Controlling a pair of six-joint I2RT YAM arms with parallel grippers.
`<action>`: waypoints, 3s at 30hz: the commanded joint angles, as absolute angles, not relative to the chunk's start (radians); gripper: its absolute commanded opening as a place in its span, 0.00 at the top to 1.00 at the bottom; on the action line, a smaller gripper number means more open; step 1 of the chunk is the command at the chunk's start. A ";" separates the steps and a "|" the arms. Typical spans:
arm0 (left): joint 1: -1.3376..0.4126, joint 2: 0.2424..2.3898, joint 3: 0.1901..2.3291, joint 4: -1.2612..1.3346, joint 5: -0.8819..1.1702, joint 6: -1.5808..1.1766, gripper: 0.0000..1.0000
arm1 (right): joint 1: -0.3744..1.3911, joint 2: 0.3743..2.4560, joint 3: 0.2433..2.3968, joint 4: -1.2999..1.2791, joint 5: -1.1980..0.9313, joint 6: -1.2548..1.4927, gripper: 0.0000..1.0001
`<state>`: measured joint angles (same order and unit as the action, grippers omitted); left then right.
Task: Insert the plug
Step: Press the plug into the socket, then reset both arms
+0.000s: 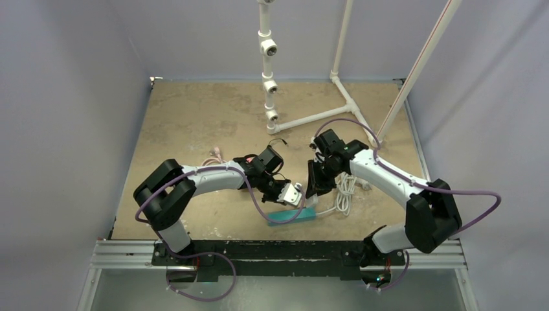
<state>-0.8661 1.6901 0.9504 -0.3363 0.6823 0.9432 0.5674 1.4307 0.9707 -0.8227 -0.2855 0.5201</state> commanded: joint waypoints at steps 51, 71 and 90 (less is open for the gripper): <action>-0.333 1.340 1.140 -0.201 0.379 0.181 0.21 | 0.433 1.090 0.742 0.198 0.570 0.313 0.01; 0.041 1.372 0.612 0.448 0.253 0.008 0.01 | 0.137 1.308 0.395 0.969 0.445 0.133 0.01; 0.048 1.711 0.122 1.625 0.247 -0.016 0.01 | 0.105 1.529 0.304 1.352 0.397 0.083 0.01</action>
<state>0.0452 1.5791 0.2813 1.0691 0.1940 -0.0132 0.1101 1.5440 0.3458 1.1843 0.3935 0.1097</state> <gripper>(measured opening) 0.990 0.987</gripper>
